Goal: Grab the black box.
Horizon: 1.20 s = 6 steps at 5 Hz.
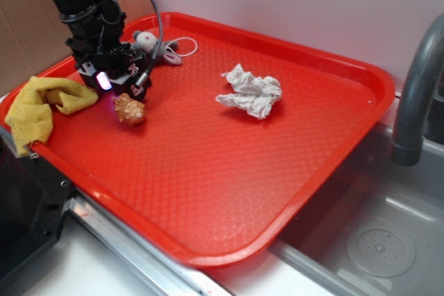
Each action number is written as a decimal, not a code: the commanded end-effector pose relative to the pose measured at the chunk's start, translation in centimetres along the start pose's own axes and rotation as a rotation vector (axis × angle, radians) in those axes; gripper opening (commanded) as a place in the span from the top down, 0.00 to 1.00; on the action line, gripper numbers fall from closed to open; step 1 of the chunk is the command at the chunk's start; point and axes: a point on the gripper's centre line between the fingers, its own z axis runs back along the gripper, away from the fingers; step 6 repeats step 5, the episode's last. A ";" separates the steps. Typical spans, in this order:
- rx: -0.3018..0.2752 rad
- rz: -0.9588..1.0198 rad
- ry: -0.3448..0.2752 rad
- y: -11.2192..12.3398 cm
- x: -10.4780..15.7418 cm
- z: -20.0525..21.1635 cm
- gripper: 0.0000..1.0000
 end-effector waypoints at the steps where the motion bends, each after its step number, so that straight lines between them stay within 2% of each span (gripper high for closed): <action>1: 0.044 -0.220 -0.167 -0.5 0.9 7.4 1.00; 2: -0.023 -0.313 -0.224 -3.1 1.7 12.2 1.00; 3: -0.060 -0.400 -0.177 -5.7 2.6 15.6 1.00; 4: -0.064 -0.495 -0.059 -7.5 2.6 16.9 1.00; 5: -0.048 -0.526 -0.034 -8.8 2.8 17.6 1.00; 6: -0.048 -0.526 -0.034 -8.8 2.8 17.6 1.00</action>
